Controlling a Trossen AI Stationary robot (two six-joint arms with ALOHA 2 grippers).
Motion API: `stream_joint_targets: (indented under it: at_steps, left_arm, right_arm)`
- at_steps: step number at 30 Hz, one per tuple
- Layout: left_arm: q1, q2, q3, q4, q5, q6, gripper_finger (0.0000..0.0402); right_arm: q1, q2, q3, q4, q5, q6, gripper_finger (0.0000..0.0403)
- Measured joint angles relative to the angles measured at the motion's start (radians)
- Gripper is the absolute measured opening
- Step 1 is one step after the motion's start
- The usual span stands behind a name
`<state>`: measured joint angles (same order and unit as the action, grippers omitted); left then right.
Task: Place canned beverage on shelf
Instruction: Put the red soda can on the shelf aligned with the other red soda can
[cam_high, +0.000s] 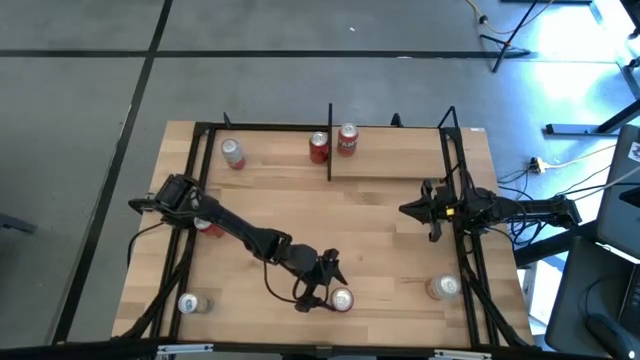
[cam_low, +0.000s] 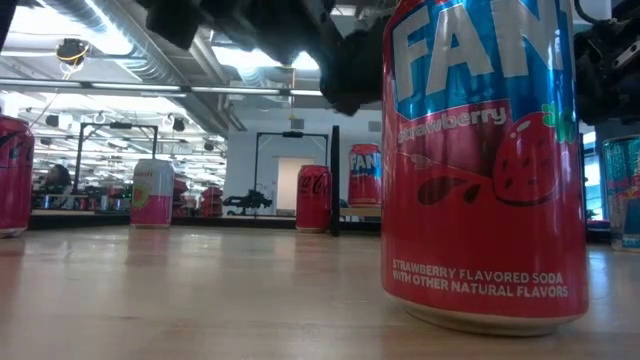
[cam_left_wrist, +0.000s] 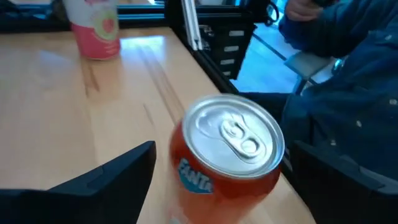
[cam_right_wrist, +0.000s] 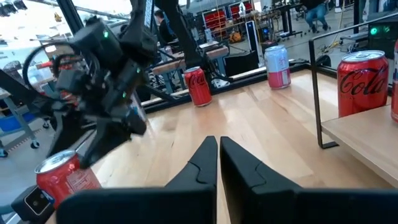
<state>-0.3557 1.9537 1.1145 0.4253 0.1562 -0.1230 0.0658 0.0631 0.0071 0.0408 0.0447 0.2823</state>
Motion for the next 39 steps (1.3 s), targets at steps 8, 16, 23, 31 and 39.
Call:
stream_joint_targets:
  at_steps: [8, 16, 23, 31, 39]
  left_arm:
    - [0.016, 0.020, 0.000, 0.041, 0.072, 0.053, 0.0349]
    - [0.027, 0.071, -0.001, 0.149, 0.143, 0.055, 0.0349]
    - [0.053, 0.092, -0.001, 0.184, 0.179, 0.030, 0.0349]
    - [0.075, 0.092, -0.001, 0.185, 0.165, 0.047, 0.0308]
    - [0.086, 0.090, 0.000, 0.168, 0.059, 0.048, 0.0237]
  right_arm:
    - [0.000, 0.000, 0.000, 0.018, 0.023, 0.001, 0.0010]
    - [-0.001, 0.000, 0.000, 0.018, 0.064, 0.001, 0.0010]
    - [-0.001, 0.000, 0.000, 0.017, 0.070, 0.001, 0.0010]
    - [0.000, 0.000, 0.000, 0.017, 0.070, 0.001, 0.0010]
    - [0.000, 0.000, 0.000, 0.017, 0.071, 0.001, 0.0010]
